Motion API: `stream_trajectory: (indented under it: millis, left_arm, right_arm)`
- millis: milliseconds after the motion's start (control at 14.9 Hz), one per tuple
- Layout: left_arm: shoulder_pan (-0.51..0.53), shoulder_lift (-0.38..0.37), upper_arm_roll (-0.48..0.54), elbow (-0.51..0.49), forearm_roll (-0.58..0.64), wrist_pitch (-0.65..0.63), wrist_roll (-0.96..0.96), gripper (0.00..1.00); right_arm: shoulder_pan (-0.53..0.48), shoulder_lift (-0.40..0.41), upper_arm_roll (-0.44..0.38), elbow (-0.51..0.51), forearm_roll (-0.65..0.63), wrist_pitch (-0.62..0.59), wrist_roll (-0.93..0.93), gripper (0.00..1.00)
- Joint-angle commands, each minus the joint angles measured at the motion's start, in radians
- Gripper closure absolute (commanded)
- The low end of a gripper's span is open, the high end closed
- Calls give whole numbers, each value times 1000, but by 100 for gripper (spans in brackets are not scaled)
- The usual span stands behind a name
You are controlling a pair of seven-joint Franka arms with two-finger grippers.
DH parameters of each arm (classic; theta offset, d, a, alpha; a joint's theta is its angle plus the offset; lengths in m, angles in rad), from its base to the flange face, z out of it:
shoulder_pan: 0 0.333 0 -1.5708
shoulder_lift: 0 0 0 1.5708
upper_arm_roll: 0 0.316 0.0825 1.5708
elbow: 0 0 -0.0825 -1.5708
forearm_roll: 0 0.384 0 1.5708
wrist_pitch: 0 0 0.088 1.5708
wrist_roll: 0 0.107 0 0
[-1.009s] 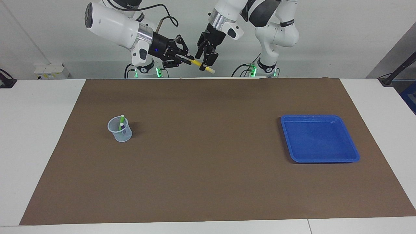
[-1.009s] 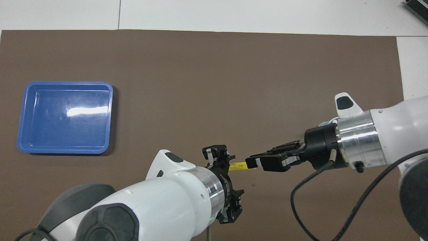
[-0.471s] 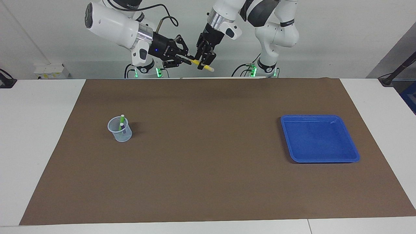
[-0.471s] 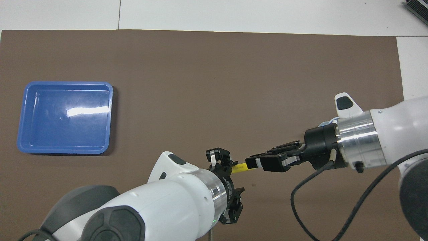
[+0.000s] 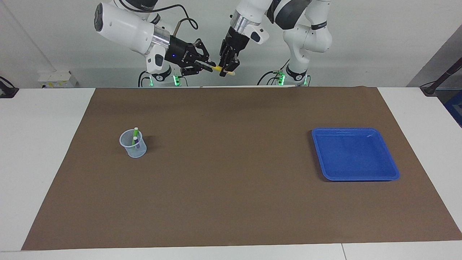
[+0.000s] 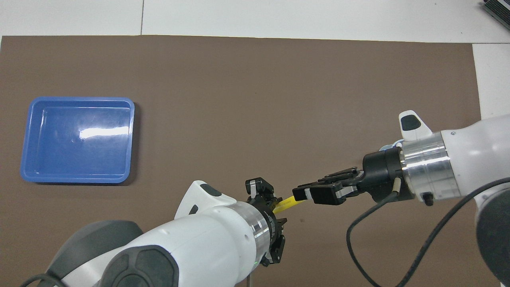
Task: Right arm passes pens to left for tray arrangement
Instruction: 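Bring the pen to center while the left gripper grasps its free end, then open the right gripper to release the pen to the left gripper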
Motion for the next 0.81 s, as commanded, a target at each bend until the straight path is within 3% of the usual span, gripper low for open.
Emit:
stream_trajectory:
  millis: [0, 269, 471, 740]
  left_arm:
    - [-13, -1, 5, 14, 42, -35, -9, 77]
    - [-10, 11, 5, 37, 42, -51, -6, 80]
    - [-7, 12, 8, 40, 40, -48, -17, 100]
    - [-7, 12, 8, 39, 45, -49, -46, 100]
  right_arm:
    - [1, -29, -1, -35, 30, 28, -31, 100]
    - [1, -29, -1, -35, 31, 28, -33, 100]
    - [1, -27, -1, -35, 31, 28, -33, 100]
    - [1, -29, -1, -35, 31, 26, -36, 100]
